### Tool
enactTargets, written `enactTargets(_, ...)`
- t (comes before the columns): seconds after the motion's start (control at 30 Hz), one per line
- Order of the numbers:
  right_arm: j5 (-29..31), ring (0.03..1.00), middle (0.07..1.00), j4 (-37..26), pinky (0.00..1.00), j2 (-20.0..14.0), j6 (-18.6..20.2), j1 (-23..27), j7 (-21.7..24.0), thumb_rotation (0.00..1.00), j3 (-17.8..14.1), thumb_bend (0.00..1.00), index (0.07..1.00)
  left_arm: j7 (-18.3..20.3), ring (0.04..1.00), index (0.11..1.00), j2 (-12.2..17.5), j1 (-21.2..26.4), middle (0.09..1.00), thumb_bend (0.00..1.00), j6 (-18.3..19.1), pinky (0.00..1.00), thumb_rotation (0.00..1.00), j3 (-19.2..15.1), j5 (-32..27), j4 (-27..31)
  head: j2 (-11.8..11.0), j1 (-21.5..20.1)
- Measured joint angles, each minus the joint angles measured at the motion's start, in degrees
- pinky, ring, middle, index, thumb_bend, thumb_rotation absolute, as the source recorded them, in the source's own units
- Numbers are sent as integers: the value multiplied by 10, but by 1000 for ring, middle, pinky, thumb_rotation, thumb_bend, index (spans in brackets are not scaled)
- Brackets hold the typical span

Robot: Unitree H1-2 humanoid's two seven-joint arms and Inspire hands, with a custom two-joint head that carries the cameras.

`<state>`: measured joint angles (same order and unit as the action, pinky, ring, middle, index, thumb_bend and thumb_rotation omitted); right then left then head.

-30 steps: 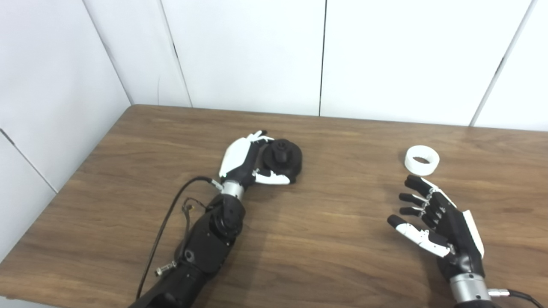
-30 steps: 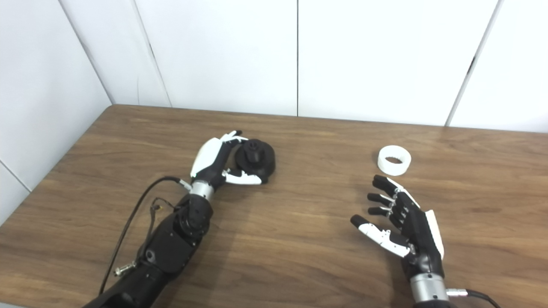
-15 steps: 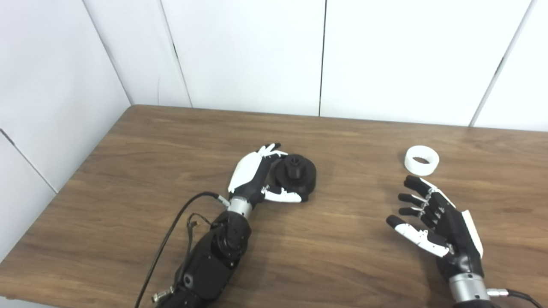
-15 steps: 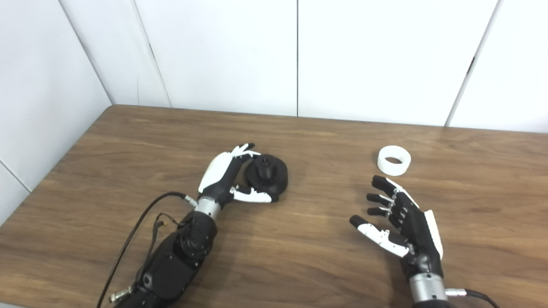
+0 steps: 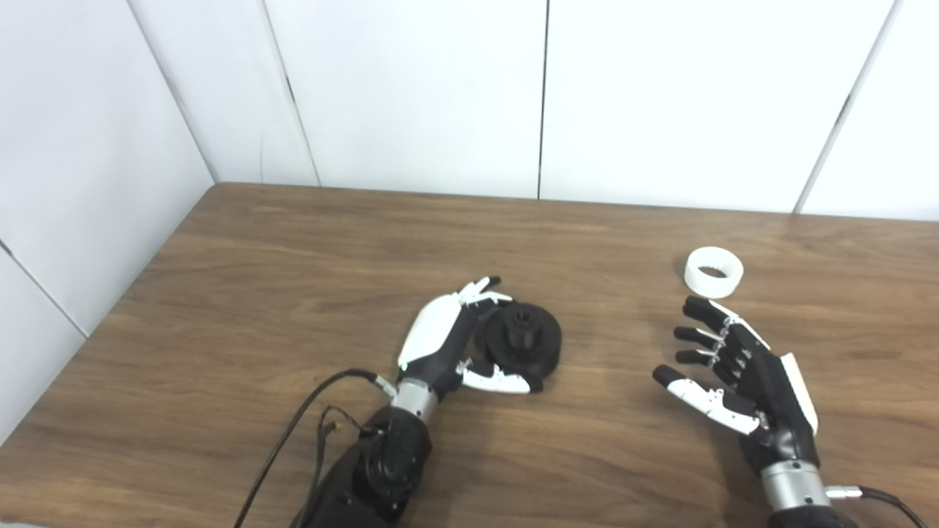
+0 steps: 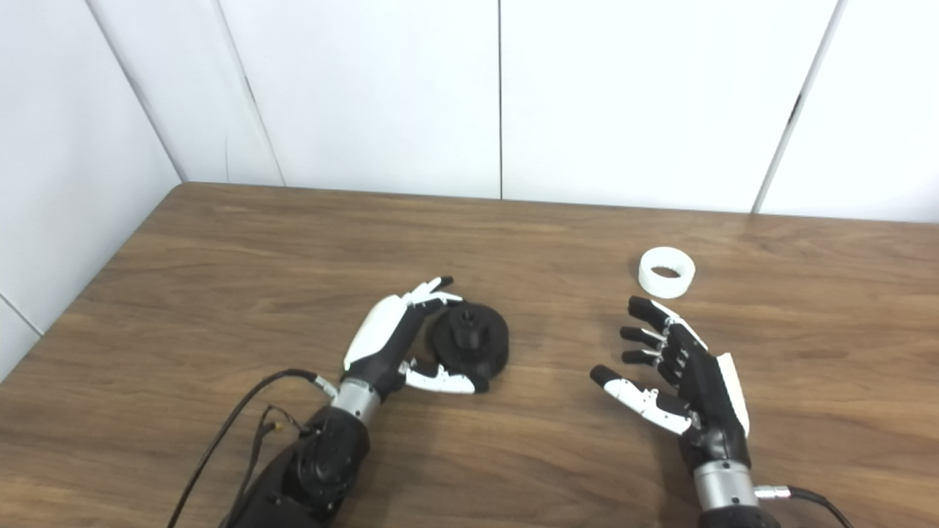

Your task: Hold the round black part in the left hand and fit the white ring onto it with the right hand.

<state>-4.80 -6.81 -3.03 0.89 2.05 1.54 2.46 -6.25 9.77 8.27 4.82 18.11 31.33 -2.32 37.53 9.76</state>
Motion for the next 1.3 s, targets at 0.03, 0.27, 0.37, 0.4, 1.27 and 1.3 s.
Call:
enactTargets(0.03, 0, 741, 827, 0, 623, 0, 0, 0, 0, 167, 0, 669, 794, 2, 987, 583, 0, -4, 956, 878, -1, 986, 256, 3, 1, 6, 0, 0)
enactTargets(0.27, -6, 743, 823, -6, 620, 1, 3, 1, 0, 152, 1, 663, 795, 40, 991, 577, 0, -28, 952, 901, 1, 996, 283, 24, 10, 49, 2, -2)
enactTargets(0.37, -6, 749, 824, -7, 629, 4, 5, 1, 0, 157, 2, 665, 797, 47, 989, 575, -2, -37, 952, 912, -2, 991, 271, 31, 16, 58, 1, -3)
enactTargets(0.4, -6, 751, 824, -7, 632, 4, 5, 1, 0, 159, 2, 665, 797, 48, 990, 574, -2, -37, 953, 914, -2, 990, 267, 32, 18, 59, 2, -4)
enactTargets(1.27, -39, 763, 828, 2, 635, 63, 5, 1, -24, 215, 41, 624, 797, 89, 989, 578, 22, -65, 950, 872, -45, 1000, 168, -5, -14, 77, -23, -271)
enactTargets(1.3, -46, 760, 825, 10, 633, 69, 5, 3, -29, 215, 45, 623, 795, 92, 989, 578, 26, -66, 950, 872, -52, 1000, 160, -11, -23, 77, -25, -275)
